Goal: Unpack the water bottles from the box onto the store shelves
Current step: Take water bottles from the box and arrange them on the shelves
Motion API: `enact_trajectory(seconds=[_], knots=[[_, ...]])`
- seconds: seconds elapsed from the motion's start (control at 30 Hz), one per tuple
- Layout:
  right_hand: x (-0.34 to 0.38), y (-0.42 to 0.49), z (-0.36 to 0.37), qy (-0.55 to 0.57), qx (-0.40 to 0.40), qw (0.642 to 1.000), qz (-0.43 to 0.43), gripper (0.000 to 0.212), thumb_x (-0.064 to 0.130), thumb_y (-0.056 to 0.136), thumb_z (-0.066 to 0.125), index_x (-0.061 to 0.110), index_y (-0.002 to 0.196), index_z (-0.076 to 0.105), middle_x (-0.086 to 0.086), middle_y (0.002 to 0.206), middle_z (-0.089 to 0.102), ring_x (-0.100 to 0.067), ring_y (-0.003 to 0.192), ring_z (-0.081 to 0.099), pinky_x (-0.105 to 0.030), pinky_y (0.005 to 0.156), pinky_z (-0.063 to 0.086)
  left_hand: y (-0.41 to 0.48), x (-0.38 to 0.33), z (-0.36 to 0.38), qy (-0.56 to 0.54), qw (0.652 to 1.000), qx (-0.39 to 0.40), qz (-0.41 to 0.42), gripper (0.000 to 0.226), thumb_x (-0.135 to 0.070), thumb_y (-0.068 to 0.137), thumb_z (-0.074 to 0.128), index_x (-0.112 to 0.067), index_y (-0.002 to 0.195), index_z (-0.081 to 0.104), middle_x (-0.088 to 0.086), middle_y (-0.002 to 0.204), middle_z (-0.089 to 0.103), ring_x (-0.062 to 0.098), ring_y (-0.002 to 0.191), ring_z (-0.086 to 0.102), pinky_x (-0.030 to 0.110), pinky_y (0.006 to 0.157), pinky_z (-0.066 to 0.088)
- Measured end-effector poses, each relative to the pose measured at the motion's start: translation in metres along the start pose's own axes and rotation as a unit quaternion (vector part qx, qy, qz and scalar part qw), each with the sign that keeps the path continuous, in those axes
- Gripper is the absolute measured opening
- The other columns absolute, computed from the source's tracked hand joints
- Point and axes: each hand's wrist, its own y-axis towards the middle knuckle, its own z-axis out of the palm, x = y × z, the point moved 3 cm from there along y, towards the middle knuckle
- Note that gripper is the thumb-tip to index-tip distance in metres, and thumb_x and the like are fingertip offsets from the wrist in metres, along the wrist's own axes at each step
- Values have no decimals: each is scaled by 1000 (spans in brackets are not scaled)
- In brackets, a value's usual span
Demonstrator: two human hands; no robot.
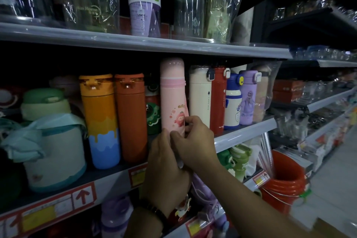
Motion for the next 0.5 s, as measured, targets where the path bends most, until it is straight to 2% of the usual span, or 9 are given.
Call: enact_trajectory(seconds=[0.2, 0.33, 0.4, 0.5], knots=[[-7, -4, -4, -20, -37, 999, 3, 47, 45, 84, 73, 29, 126, 59, 10, 113, 73, -15, 106, 69, -46, 95, 58, 4, 1, 7, 30, 999, 8, 13, 100, -39, 83, 77, -22, 164, 20, -4, 155, 44, 16, 139, 46, 33, 114, 43], [-8, -5, -5, -8, -44, 999, 20, 44, 44, 85, 74, 29, 122, 58, 9, 111, 73, -15, 104, 69, -46, 93, 59, 6, 0, 9, 44, 999, 21, 21, 100, -42, 84, 78, -22, 164, 20, -6, 153, 46, 15, 135, 48, 27, 110, 41], [-8, -4, -6, -5, -50, 998, 25, 46, 46, 83, 74, 29, 122, 57, 8, 112, 73, -17, 105, 69, -46, 94, 59, 6, -1, 9, 46, 998, 28, 21, 100, -44, 84, 77, -23, 164, 21, -8, 153, 47, 16, 134, 50, 32, 111, 43], [-9, -4, -8, -8, -57, 998, 24, 46, 45, 83, 75, 29, 122, 58, 8, 113, 72, -17, 105, 69, -47, 94, 59, 6, -2, 11, 32, 999, 25, 4, 90, -56, 81, 63, -31, 160, 26, -14, 147, 53, 15, 127, 55, 42, 106, 52]])
